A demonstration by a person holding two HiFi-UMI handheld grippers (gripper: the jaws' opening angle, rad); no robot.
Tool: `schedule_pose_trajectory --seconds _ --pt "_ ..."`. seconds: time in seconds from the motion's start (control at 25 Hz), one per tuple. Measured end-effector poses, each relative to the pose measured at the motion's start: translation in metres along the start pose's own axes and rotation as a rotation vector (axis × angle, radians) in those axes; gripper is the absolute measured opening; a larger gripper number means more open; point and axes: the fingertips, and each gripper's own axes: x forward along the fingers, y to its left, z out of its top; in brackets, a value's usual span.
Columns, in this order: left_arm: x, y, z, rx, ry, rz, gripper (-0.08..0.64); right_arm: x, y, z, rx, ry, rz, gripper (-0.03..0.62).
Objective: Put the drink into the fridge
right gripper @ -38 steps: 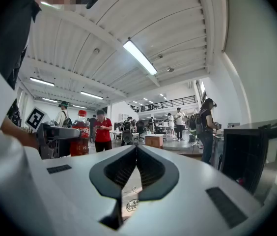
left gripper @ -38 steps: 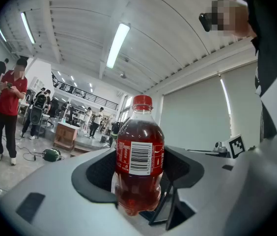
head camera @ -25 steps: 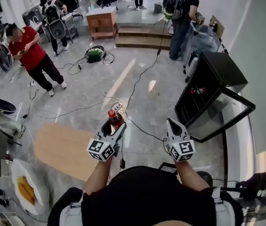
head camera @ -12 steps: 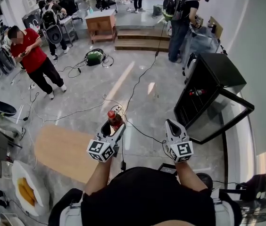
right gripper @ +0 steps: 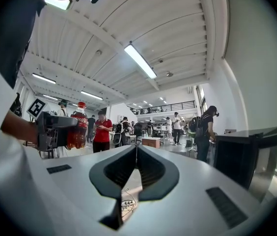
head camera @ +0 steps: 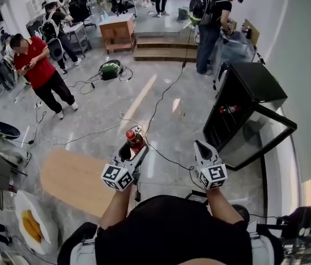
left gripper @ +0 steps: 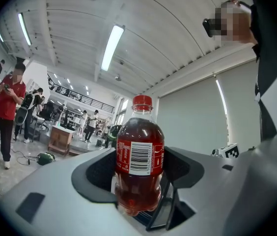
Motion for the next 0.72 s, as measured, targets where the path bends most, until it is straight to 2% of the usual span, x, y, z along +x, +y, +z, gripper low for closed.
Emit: schedule_pose_trajectory --seconds 0.16,0.4,0.72 --pt "0.012 -0.002 -0.004 -0.040 -0.018 -0.007 0.311 0.001 -0.019 -0.003 0.010 -0.009 0.006 0.023" --pt "0.017 -0.004 -0.012 -0.058 -0.011 0.004 0.311 0.000 -0.048 0.017 -0.033 -0.053 -0.015 0.023" --pt "0.034 0.003 -0.028 -0.077 0.017 0.015 0.311 0.011 -0.044 -0.008 0.038 -0.024 0.045 0.023"
